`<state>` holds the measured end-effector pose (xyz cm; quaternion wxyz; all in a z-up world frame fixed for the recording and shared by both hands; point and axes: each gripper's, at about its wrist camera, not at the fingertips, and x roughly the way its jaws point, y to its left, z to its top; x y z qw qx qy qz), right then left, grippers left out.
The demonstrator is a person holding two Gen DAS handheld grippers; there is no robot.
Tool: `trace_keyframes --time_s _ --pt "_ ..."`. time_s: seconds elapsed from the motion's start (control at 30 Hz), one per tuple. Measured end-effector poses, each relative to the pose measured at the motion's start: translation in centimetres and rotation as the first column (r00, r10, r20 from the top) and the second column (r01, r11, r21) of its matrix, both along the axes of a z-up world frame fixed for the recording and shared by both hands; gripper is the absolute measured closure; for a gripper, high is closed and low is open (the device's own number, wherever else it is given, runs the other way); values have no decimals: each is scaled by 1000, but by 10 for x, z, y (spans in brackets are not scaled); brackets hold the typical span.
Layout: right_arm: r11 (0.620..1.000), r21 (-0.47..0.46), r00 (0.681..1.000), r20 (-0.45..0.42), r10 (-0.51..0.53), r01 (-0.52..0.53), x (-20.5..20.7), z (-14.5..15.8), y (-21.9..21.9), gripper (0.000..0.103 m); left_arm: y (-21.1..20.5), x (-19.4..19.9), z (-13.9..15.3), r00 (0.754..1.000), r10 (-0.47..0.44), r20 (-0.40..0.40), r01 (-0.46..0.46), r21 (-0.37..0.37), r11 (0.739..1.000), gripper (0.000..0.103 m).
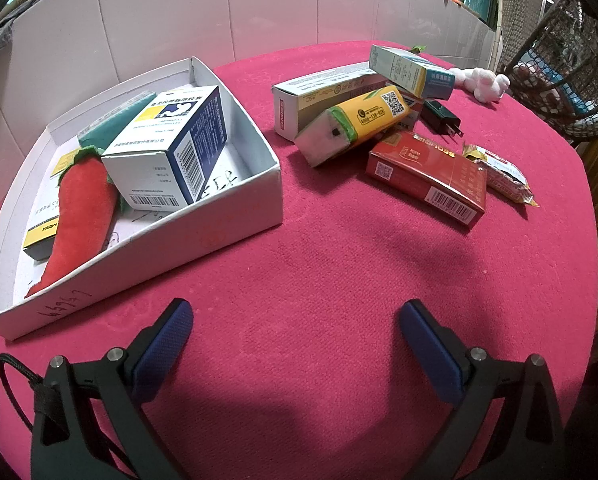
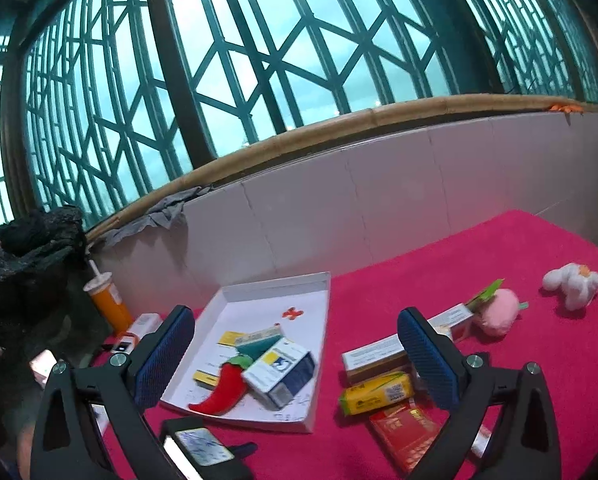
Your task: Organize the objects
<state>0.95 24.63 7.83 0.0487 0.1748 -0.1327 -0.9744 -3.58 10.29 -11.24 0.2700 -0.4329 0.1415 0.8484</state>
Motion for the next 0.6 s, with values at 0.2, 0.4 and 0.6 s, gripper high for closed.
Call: trace_keyframes --time_s 0.2,0.4,0.6 --pt "996 24 996 -11 -86 86 5 2 22 0 0 0 0 1000 0 0 0 -1 1000 0" --pt "996 18 996 12 -91 91 3 -1 33 0 1 -3 -1 1000 2 0 -2 -1 1000 0" --pt "995 18 995 24 -97 97 4 -5 41 0 2 -4 -1 1000 2 0 -2 0 1000 0"
